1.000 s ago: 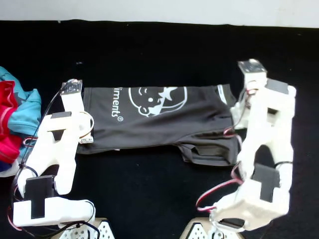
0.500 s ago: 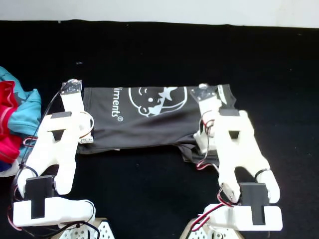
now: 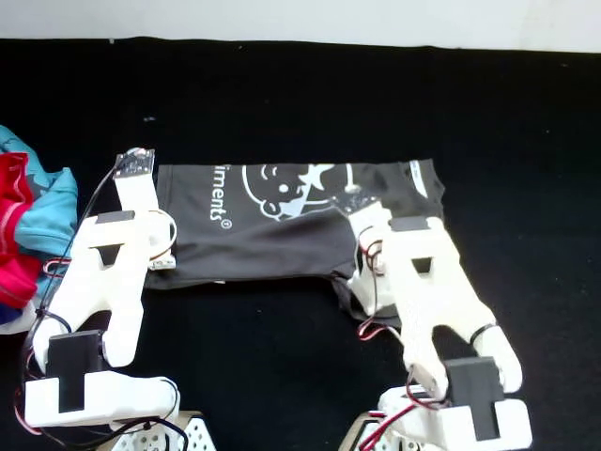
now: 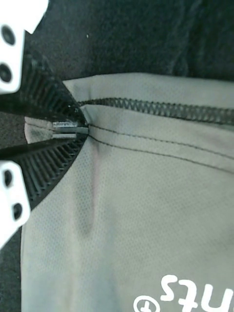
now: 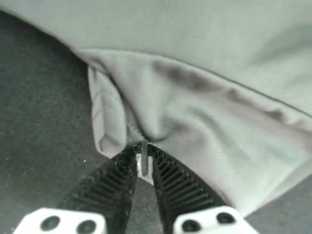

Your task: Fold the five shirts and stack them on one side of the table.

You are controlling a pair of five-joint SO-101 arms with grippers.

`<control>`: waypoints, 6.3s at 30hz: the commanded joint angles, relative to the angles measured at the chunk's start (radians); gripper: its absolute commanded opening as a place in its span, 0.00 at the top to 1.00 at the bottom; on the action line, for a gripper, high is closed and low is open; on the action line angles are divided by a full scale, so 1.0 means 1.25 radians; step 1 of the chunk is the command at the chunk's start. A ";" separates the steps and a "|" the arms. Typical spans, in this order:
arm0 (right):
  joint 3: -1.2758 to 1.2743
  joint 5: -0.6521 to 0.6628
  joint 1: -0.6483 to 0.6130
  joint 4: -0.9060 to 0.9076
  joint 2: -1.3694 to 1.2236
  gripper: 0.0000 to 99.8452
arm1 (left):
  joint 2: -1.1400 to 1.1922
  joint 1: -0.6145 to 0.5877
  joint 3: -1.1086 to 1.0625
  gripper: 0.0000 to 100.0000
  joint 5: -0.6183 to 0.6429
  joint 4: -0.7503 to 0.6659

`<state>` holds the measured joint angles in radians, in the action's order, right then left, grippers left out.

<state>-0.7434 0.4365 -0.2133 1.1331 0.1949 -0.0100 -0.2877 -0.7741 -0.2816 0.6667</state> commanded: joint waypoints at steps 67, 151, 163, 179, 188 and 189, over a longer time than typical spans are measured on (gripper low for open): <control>0.303 0.227 0.188 0.090 -0.203 0.99 | 0.006 0.009 -0.001 0.99 0.004 -0.031; 1.305 -0.017 -0.211 0.343 -0.744 0.99 | 0.006 0.009 -0.001 0.99 0.004 -0.031; 1.310 -0.017 -0.261 0.501 -0.866 0.99 | 0.006 0.009 -0.001 0.99 0.004 -0.031; 1.303 -0.018 -0.208 0.505 -0.557 0.99 | -0.015 0.003 0.006 0.99 0.009 -0.025; 1.286 -0.083 -0.052 0.508 -0.435 0.94 | -0.241 0.002 0.170 0.99 0.010 0.291; 1.260 -0.083 -0.046 0.508 -0.403 0.94 | -0.244 -0.007 0.196 0.99 0.010 0.313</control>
<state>0.8523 0.3429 -0.3053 1.7515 -0.4480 -0.2524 -0.2923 -0.6299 -0.2800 0.9613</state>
